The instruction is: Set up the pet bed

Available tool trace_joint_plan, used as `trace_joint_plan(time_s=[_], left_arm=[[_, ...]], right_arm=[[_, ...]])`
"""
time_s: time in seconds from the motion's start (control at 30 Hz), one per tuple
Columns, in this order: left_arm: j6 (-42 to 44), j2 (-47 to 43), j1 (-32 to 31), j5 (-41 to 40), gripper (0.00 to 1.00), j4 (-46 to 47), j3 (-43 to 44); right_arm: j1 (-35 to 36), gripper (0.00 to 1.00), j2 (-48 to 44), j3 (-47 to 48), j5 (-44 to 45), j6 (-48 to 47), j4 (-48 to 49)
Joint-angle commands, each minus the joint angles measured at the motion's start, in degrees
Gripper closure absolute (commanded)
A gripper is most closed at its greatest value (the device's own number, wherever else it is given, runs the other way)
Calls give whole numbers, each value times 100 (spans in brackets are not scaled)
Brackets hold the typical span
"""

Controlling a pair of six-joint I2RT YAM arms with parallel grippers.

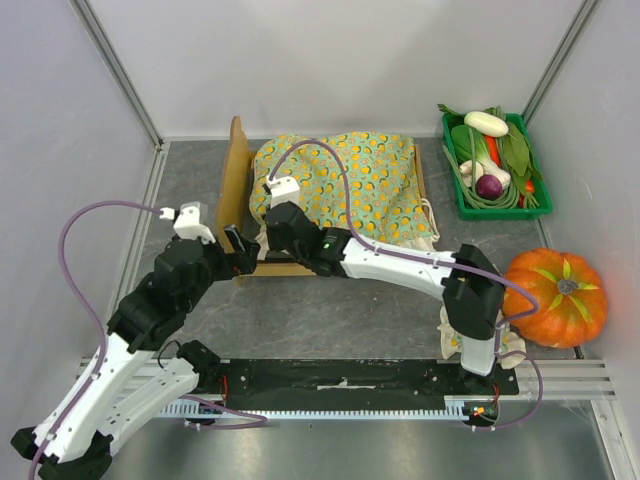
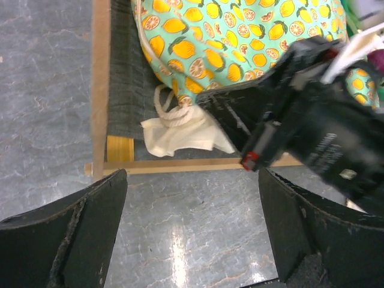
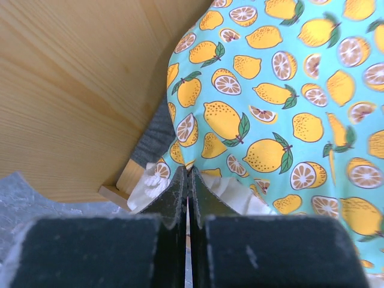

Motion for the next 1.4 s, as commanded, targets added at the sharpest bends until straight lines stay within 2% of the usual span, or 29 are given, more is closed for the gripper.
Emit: trace_joint_plan(time_s=[0.0,0.07,0.2,0.5,0.53,0.57,0.73,0.83,0.97,1.37], left_arm=[[658,503,27,110,5,698,234],[773,793,27,5,4,908,243],[887,1346,36,-75,5,1225,261],[1011,1901,36,-268,18,1814,6],[984,1954,36,-294,21,1823,-73],[984,1981,36,-321,35,1849,-117],[879,2104,36,-225,60,2218,-530],[685,2218,36,-207,61,2507,-767],[475,2384,36,-347,54,3175,-1119],[843,3650,36,-698,52,5267,-1339]], right_arm=[[-277,100,-584,-213,266,-212,342],[-392,100,-594,-223,20,-221,334],[-611,100,-690,-284,134,-396,316],[-1077,100,-603,-144,-296,-520,272],[-1095,100,-594,-126,-305,-529,263],[-1121,100,-559,-108,-332,-546,254],[-1218,100,-444,15,-481,-555,228],[-1262,100,-400,85,-525,-581,219],[-1315,100,-392,138,-578,-564,219],[-1333,100,-462,94,-639,-458,219]])
